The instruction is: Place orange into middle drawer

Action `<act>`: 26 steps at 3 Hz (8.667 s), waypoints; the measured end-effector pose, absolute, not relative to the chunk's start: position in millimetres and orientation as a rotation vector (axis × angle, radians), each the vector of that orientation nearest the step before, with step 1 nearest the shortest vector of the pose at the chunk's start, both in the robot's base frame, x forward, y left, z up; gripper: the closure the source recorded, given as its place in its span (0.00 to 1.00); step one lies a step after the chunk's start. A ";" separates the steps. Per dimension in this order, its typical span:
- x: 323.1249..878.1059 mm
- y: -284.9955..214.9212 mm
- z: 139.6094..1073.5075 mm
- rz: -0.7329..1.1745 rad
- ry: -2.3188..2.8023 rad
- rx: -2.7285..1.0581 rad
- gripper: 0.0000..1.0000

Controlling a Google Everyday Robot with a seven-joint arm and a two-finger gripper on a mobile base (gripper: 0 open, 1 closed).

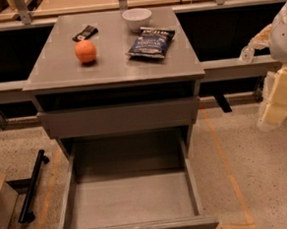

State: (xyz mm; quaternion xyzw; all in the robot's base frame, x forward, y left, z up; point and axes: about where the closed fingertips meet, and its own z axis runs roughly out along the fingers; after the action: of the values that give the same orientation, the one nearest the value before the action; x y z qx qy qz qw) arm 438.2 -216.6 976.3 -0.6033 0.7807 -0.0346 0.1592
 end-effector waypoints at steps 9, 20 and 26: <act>619.1 42.8 1014.1 0.185 1.543 -1.947 0.00; 787.2 182.2 907.3 0.495 1.571 -1.540 0.00; 835.5 188.9 863.0 0.506 1.642 -1.189 0.65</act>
Offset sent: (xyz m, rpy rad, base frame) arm 0.0455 0.0404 -0.0011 0.0954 -0.0455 0.0557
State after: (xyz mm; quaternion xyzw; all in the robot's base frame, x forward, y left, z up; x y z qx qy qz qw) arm 835.5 188.9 863.0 -0.4922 0.6797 0.2095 0.5019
